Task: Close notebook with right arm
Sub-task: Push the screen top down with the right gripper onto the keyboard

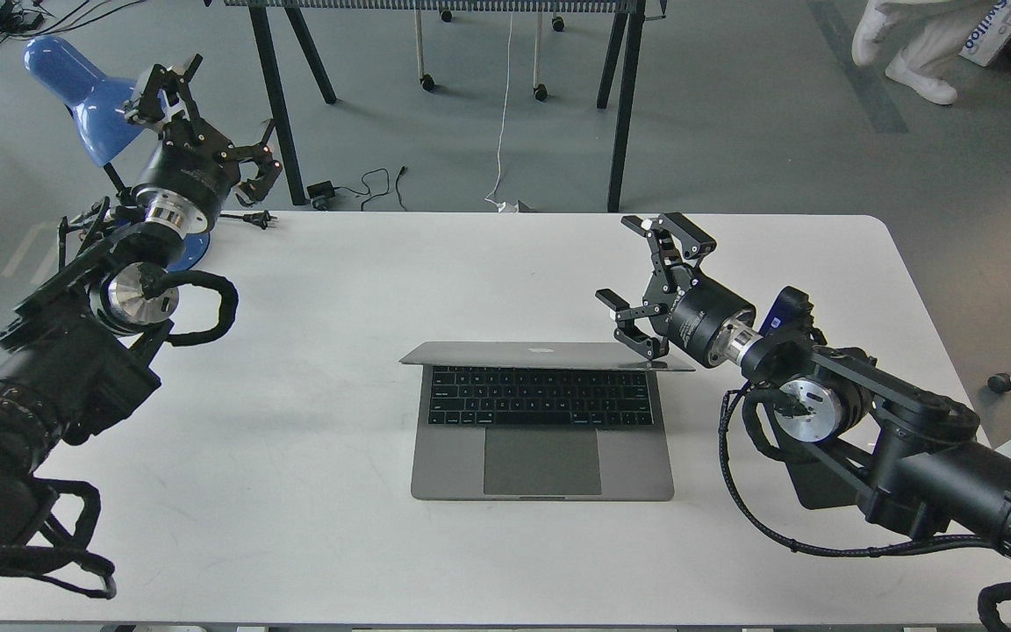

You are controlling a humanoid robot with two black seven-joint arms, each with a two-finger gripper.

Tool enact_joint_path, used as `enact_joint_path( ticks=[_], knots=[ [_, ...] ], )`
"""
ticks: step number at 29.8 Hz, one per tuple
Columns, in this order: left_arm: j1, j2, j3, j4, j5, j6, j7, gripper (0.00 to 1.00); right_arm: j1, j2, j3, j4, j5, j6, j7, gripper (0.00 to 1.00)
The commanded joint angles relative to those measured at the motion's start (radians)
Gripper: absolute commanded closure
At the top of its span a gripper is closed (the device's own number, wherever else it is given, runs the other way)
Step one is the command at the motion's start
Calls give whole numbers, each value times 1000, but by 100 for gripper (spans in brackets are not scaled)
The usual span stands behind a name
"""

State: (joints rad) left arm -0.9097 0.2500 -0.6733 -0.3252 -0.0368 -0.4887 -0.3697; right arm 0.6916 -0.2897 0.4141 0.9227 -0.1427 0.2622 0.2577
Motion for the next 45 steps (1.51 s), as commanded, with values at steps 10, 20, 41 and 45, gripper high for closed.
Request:
enact_joint_path(
  ticks=[10,20,41,45],
  knots=[
    [0,0,0,0,0,0,0,0,-23,1,-116,-4,-11,0,5,0],
    [0,-2,0,0,0,0,0,0,-66,6,-133,-16,-53,-9,5,0],
    [0,0,0,0,0,0,2,0,-77,15,-124,-27,-140,-38,3,0],
    [0,0,0,0,0,0,0,0,-55,3,-43,-24,-135,-31,5,0]
  ],
)
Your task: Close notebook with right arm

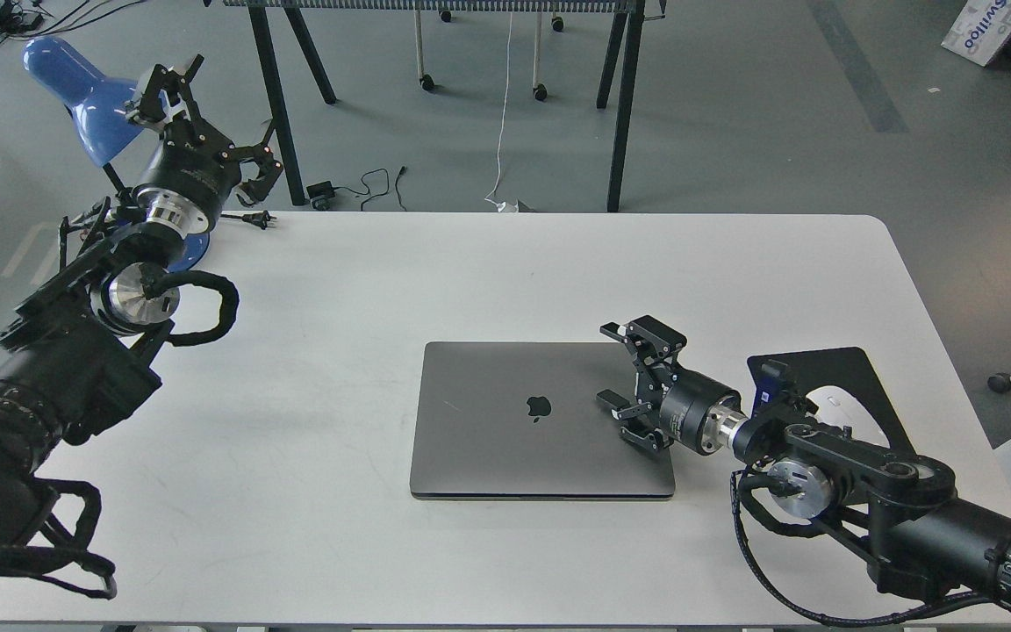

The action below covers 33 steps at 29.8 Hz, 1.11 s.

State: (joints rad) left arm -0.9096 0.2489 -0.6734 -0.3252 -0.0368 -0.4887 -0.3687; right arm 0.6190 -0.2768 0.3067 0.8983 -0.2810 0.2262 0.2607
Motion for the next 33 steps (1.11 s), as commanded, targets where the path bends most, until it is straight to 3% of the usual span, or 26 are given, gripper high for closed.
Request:
enact_joint_path(
  ticks=[1,7,16,20,33],
  knots=[
    [0,1,0,0,0,0,1,0,21,-10,106,-4,3,5,3,0],
    [0,1,2,0,0,0,1,0,24,-10,446,-10,0,-1,2,0],
    [0,1,2,0,0,0,1,0,114,-2,675,-110,61,13,-20,0],
    [0,1,-5,0,0,0,1,0,133,-1,732,-170,176,10,-57,0],
    [0,1,-6,0,-6,0,1,0,140,7,732,-203,276,9,-58,0]
  ],
)
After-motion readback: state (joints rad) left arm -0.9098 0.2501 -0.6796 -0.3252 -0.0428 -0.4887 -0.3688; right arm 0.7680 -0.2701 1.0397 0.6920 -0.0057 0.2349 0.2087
